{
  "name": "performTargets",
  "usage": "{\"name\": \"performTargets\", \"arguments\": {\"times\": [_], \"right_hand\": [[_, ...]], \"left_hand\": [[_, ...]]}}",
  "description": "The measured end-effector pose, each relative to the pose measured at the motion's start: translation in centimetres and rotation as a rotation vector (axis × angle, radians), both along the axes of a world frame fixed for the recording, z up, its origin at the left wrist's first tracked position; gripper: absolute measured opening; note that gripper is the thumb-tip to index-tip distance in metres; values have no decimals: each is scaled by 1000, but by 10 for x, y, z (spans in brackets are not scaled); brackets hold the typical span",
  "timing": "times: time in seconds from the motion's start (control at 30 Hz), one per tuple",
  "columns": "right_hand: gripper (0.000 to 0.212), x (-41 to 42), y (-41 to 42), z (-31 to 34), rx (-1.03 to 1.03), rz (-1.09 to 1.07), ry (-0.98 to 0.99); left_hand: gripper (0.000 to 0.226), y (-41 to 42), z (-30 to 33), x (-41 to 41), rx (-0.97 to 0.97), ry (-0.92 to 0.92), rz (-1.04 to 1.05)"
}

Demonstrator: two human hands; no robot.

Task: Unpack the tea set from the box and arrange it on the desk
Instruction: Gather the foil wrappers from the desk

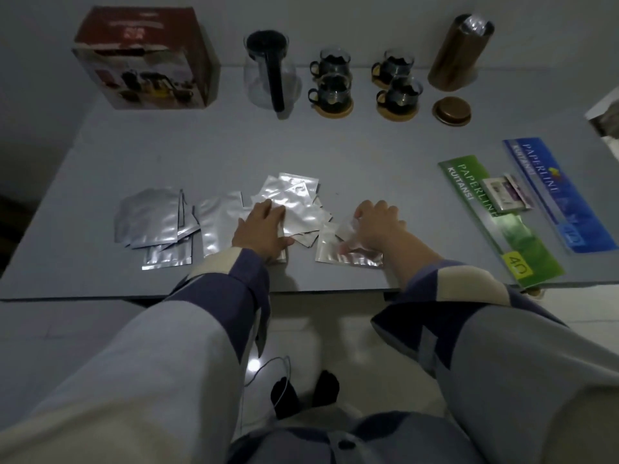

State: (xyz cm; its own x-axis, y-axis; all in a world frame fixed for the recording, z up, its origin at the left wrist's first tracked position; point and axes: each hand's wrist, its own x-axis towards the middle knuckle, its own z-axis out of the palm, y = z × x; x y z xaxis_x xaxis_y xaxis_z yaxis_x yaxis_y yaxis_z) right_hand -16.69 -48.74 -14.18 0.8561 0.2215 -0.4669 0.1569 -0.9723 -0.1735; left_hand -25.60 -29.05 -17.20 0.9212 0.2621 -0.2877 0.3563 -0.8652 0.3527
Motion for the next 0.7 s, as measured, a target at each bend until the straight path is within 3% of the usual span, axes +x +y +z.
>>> {"name": "performTargets", "arguments": {"times": [0.1,0.33,0.5,0.57,0.7], "right_hand": [[73,-5,-1,1,34,5,-16],[52,-4,-6,-8,171,5,-4],[83,-22,-11,-8,135,1,-3],[83,-23,-7,-11,144,-48,36],[68,-22,0,-12,38,58,70]], "left_hand": [[72,-1,-2,1,-9,5,9],[71,-4,-2,-1,-35,-19,54],[71,-4,-3,-1,-31,-33,59],[71,-3,-5,-1,-34,-29,60],[72,-1,-6,0,-35,-11,43]]}}
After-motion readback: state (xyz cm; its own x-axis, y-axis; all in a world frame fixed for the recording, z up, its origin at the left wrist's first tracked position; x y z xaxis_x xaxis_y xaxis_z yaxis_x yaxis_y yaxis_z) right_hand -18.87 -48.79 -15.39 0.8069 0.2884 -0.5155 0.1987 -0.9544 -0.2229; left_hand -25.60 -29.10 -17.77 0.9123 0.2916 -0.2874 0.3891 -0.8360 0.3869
